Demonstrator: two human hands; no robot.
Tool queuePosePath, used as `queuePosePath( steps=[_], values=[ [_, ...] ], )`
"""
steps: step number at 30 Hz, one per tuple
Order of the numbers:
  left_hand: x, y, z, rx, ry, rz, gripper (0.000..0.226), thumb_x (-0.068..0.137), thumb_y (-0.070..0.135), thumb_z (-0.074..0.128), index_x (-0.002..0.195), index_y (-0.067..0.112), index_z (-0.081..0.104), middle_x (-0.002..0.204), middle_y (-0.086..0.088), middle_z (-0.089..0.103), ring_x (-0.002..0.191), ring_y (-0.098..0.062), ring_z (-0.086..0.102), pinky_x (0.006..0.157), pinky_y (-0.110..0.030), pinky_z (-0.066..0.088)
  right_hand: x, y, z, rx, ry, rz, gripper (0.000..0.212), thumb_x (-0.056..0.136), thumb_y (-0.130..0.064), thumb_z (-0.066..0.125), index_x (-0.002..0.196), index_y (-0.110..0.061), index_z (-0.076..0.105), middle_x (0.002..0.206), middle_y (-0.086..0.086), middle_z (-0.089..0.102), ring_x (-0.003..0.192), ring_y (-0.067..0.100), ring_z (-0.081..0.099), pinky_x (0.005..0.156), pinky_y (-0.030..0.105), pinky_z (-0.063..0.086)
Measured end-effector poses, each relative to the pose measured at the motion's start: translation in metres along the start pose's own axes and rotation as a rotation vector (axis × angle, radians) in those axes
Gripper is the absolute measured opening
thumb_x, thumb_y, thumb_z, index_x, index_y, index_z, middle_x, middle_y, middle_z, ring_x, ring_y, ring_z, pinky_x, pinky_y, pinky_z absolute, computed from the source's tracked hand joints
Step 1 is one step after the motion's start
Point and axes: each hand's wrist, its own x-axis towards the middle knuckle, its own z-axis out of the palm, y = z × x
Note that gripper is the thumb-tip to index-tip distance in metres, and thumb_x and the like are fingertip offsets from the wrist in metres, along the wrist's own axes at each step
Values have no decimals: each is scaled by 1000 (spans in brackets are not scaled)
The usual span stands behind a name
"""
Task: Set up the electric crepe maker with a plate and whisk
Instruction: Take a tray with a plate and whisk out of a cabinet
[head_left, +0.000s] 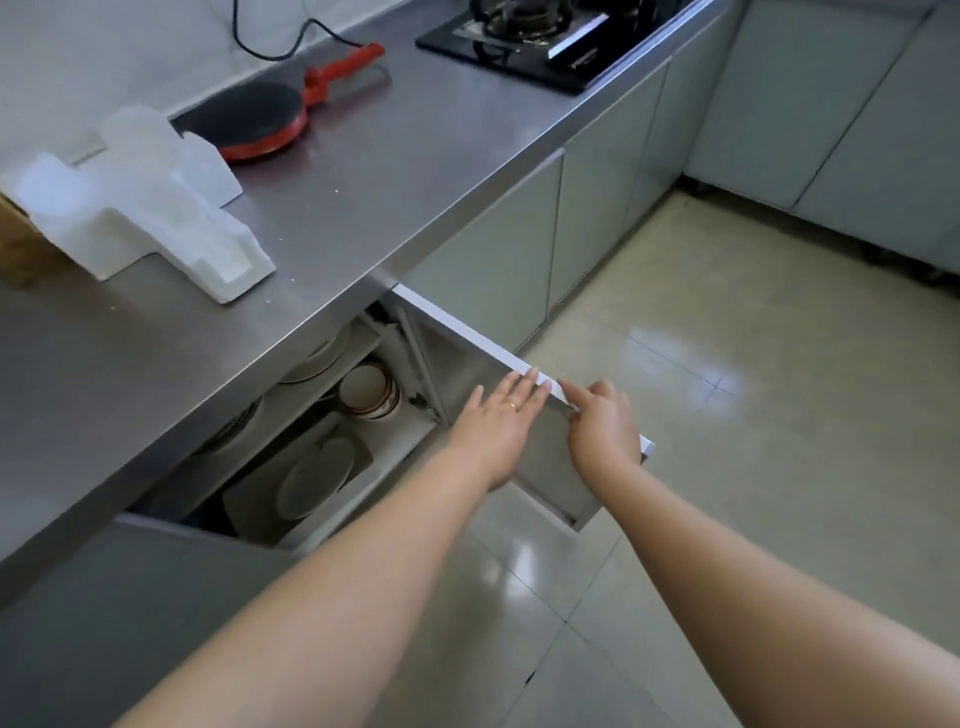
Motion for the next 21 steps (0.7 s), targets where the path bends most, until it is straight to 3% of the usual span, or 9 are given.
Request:
queuePosePath(
  steps=[5,11,16,21],
  values=[
    [22,10,-5,11,4,-31,96,85,-11,42,157,24,-11,163,6,-19,153,-18,-7,123,-46,13,22,12,-2,-20,47,-44,46,92,-8,45,131,-29,57,108,8,52,107,28,43,88,29,31],
    [16,8,4,-59,-1,-53,97,85,-14,39,156,30,-11,162,12,-21,153,-19,-6,122,-46,15,17,14,6,-81,83,-92,53,88,-1,46,132,-27,56,106,9,52,102,29,45,79,26,24],
    [10,3,5,-53,4,-38,97,86,-12,42,156,30,-10,162,13,-21,153,-19,-8,122,-45,16,5,10,11,-78,137,-136,70,82,8,45,142,-30,46,114,8,52,106,29,46,93,32,32],
    [6,-2,8,-32,29,-58,89,93,2,50,156,29,-5,164,7,-18,153,-20,-8,121,-46,19,-7,3,17,-140,136,-229,79,76,5,51,148,-25,36,130,10,50,117,34,45,104,39,29]
  ],
)
